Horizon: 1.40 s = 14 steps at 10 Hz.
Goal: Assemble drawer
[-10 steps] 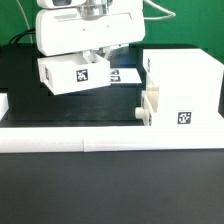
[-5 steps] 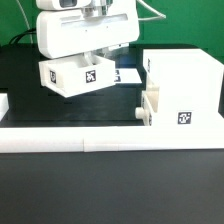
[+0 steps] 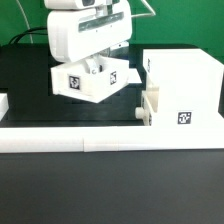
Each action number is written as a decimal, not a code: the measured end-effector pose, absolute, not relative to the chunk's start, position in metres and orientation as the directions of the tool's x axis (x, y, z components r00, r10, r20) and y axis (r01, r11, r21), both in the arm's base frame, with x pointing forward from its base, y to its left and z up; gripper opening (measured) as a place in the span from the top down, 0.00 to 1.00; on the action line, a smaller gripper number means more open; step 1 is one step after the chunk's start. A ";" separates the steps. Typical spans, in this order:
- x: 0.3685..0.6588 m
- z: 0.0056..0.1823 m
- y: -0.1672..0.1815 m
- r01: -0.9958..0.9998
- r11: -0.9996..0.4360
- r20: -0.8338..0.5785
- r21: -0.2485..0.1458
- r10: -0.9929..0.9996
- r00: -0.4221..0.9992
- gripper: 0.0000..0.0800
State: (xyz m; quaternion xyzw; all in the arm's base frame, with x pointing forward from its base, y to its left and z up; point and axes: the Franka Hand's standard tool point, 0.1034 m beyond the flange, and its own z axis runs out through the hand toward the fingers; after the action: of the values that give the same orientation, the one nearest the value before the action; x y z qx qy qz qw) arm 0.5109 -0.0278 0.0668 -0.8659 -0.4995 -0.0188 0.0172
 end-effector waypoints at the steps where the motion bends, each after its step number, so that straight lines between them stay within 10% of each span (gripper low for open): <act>1: 0.515 0.065 -0.029 0.915 -0.404 0.044 -0.002 0.914 0.404 0.95; 6: 0.512 0.064 -0.034 0.991 -0.131 0.028 0.008 0.991 0.131 0.95; 14: 0.532 0.060 -0.031 0.996 -0.086 0.031 -0.002 0.996 0.086 0.95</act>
Offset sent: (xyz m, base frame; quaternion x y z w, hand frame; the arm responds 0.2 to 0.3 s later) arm 0.0000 0.0000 0.0000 0.0000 0.0000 -0.1296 0.9916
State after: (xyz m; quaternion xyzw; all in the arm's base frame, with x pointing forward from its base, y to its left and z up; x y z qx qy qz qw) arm 0.5319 -0.0312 0.0603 -0.7367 -0.6760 -0.0108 0.0113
